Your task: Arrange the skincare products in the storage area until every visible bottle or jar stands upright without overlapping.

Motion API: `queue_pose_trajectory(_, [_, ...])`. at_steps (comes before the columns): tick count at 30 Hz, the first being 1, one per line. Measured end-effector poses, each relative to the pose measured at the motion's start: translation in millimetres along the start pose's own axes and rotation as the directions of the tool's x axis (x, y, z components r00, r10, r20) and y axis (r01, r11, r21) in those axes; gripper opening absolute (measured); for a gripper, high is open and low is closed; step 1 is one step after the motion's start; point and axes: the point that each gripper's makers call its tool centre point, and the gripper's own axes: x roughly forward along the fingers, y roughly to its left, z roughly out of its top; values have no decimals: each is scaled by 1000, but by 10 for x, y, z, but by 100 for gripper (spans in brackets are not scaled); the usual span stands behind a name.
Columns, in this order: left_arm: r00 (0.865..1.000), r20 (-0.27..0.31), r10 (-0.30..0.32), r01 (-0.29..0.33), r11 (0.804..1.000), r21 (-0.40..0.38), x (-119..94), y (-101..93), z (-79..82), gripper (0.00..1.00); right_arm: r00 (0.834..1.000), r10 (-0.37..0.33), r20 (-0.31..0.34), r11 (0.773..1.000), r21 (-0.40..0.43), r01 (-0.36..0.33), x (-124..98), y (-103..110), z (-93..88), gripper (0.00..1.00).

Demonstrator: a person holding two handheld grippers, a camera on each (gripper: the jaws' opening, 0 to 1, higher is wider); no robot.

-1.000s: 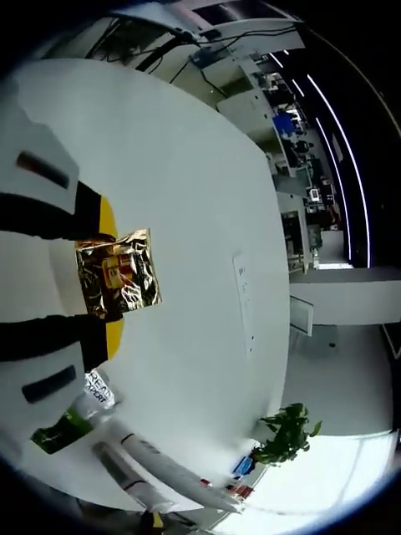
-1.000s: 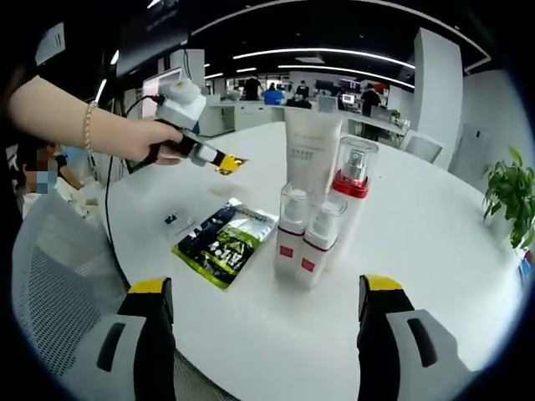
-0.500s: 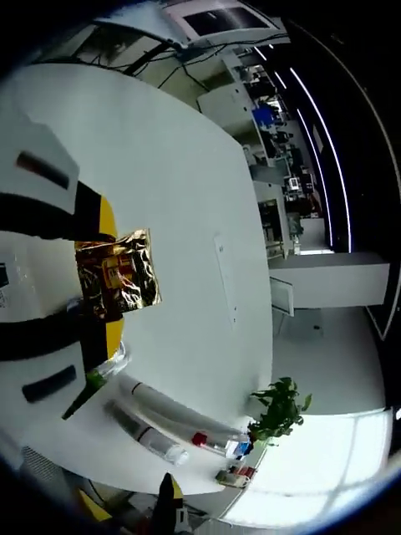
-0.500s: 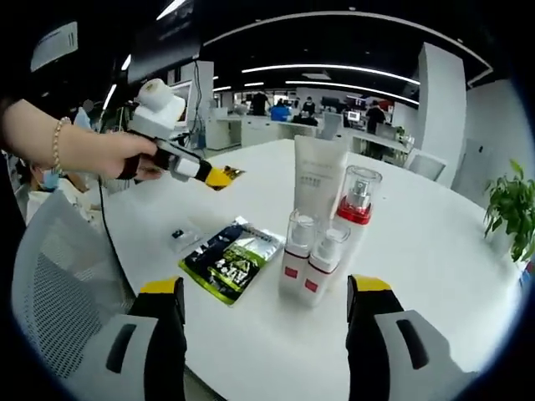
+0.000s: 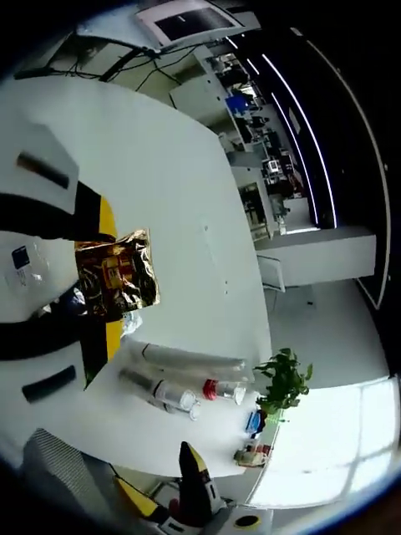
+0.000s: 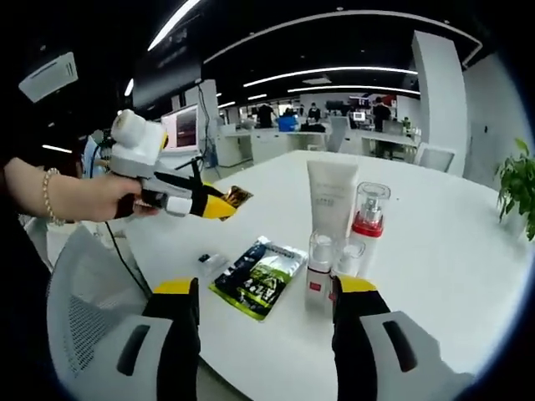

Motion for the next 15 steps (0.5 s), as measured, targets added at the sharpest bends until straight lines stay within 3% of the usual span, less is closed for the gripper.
queue_pose_trajectory(4, [999,10,-31,31,999,43,-103,-160,40,35,999,26,27,1000,-7,-26,23,34,143,56])
queue_pose_trajectory(9, [998,25,-58,55,993,103,-192,-326,56,35,991,103,82,992,65,-108,126,149,352,49])
queue_pose_trajectory(12, [996,36,-77,73,992,103,-258,-436,72,35,988,128,91,986,94,-136,187,173,410,33])
queue_pose_trajectory(15, [995,45,-93,87,990,115,-282,-480,82,35,977,169,132,966,172,-190,225,253,509,32])
